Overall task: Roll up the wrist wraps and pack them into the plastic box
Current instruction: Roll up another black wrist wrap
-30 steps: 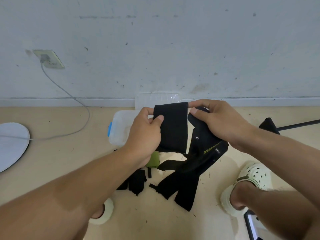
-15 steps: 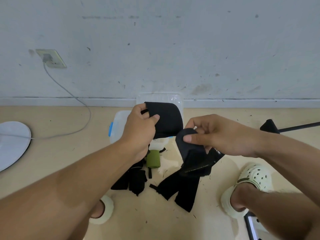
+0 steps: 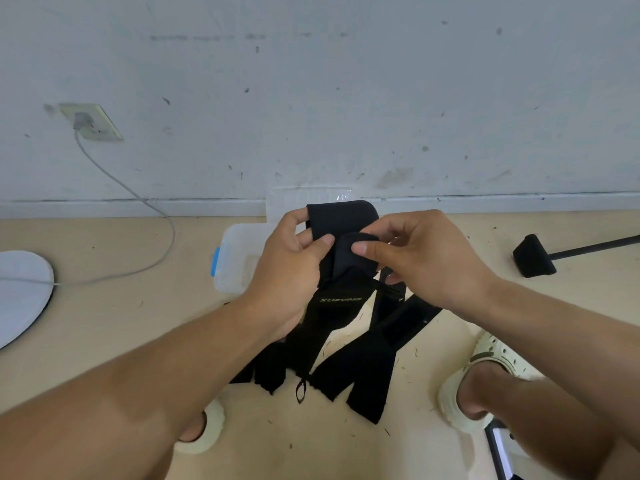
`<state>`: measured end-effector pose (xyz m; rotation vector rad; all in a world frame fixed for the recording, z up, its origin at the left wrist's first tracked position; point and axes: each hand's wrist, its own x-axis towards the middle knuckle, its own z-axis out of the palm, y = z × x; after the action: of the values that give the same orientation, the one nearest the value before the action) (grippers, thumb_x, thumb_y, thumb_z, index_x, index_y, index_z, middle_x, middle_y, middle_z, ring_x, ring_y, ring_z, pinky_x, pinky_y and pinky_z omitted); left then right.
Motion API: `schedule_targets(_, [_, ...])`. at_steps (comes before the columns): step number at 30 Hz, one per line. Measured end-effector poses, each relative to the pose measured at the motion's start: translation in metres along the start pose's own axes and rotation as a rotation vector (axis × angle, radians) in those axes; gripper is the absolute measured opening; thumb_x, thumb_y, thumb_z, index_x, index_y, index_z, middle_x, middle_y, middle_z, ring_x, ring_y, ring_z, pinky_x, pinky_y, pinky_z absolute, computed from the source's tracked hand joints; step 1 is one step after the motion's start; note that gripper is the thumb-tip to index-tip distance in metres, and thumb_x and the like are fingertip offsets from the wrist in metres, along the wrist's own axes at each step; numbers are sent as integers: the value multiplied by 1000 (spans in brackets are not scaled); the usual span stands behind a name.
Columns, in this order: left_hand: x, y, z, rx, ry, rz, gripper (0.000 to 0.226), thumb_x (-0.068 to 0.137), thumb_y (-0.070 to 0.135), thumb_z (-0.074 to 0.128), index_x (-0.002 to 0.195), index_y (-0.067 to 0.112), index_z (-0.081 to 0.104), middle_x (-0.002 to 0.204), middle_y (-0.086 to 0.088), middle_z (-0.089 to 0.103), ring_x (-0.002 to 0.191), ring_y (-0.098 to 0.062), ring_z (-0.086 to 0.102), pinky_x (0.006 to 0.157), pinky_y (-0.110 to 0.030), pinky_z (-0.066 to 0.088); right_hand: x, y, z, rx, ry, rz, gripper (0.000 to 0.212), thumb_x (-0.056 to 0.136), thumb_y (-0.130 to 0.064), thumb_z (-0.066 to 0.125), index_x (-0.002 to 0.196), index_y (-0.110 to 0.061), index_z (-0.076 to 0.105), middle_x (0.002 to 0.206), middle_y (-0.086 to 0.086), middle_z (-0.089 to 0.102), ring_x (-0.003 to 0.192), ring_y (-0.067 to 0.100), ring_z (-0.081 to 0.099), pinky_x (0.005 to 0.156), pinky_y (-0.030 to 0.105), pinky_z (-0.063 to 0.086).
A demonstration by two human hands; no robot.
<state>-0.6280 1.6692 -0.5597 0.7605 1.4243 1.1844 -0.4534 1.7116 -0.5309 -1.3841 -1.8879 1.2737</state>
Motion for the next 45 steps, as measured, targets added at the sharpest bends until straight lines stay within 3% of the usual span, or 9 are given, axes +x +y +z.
schedule_targets(11, [-6, -3, 7, -191, -45, -98, 30, 106, 9, 54, 135, 16, 55, 115, -11, 77, 103, -30, 76, 88, -43, 62, 2, 5, 3, -5, 118, 37, 9, 85, -27, 84, 83, -27, 75, 79, -10, 74, 62, 6, 68, 65, 30, 61])
schedule_targets(16, [-8, -4, 7, -168, -17, -75, 51, 91, 6, 74, 136, 17, 52, 114, -8, 78, 105, -28, 76, 95, -48, 59, 3, 3, 7, 63, 182, 93, 38, 77, -29, 91, 101, -21, 62, 79, -2, 62, 57, 12, 70, 55, 27, 60])
schedule_targets(19, [-7, -4, 5, -213, 30, -76, 53, 91, 4, 74, 137, 18, 51, 115, -7, 78, 104, -26, 76, 91, -44, 61, 6, 4, 4, 103, 85, 228, 45, 77, -37, 89, 110, -20, 63, 89, 2, 66, 72, 11, 72, 69, 27, 61])
schedule_targets(24, [-7, -4, 4, -239, 94, -112, 54, 88, 12, 79, 135, 22, 54, 116, -8, 77, 105, -29, 75, 92, -49, 61, 4, 7, 6, 50, -155, 276, 32, 80, -44, 84, 90, -15, 79, 95, 9, 79, 94, 23, 75, 99, 44, 57])
schedule_targets(31, [-5, -9, 5, -193, 193, -155, 54, 89, 12, 79, 134, 27, 55, 119, -7, 74, 107, -29, 73, 91, -51, 62, -1, 0, 17, -67, -102, 128, 21, 81, -37, 85, 83, -18, 76, 81, 9, 77, 67, 16, 71, 65, 19, 55])
schedule_targets(35, [-3, -8, 1, -239, 228, -185, 53, 89, 14, 79, 134, 27, 55, 120, -9, 73, 104, -31, 74, 86, -50, 63, -1, 1, 16, -29, -173, 146, 20, 83, -40, 83, 89, -22, 80, 90, 9, 79, 88, 26, 75, 92, 40, 58])
schedule_targets(38, [-2, -8, 2, -188, 231, -180, 45, 90, 21, 79, 128, 31, 57, 119, -8, 73, 104, -30, 74, 85, -50, 64, -4, 4, 22, -50, -165, 136, 19, 85, -39, 81, 91, -21, 81, 91, 15, 78, 91, 33, 73, 92, 47, 57])
schedule_targets(42, [-5, -8, 4, 13, 291, -133, 35, 90, 38, 78, 119, 36, 59, 113, -2, 72, 102, -24, 72, 88, -47, 62, -9, 0, 26, -172, -287, 74, 34, 82, -41, 84, 73, -9, 75, 60, -5, 69, 55, 9, 63, 57, 16, 49])
schedule_targets(45, [-2, -3, -1, 266, 294, 11, 28, 96, 48, 67, 120, 36, 61, 110, 12, 65, 100, -6, 63, 83, -20, 49, -15, -9, 12, -355, -606, 125, 15, 81, -41, 85, 82, -26, 82, 74, -22, 75, 72, -9, 66, 64, 2, 43])
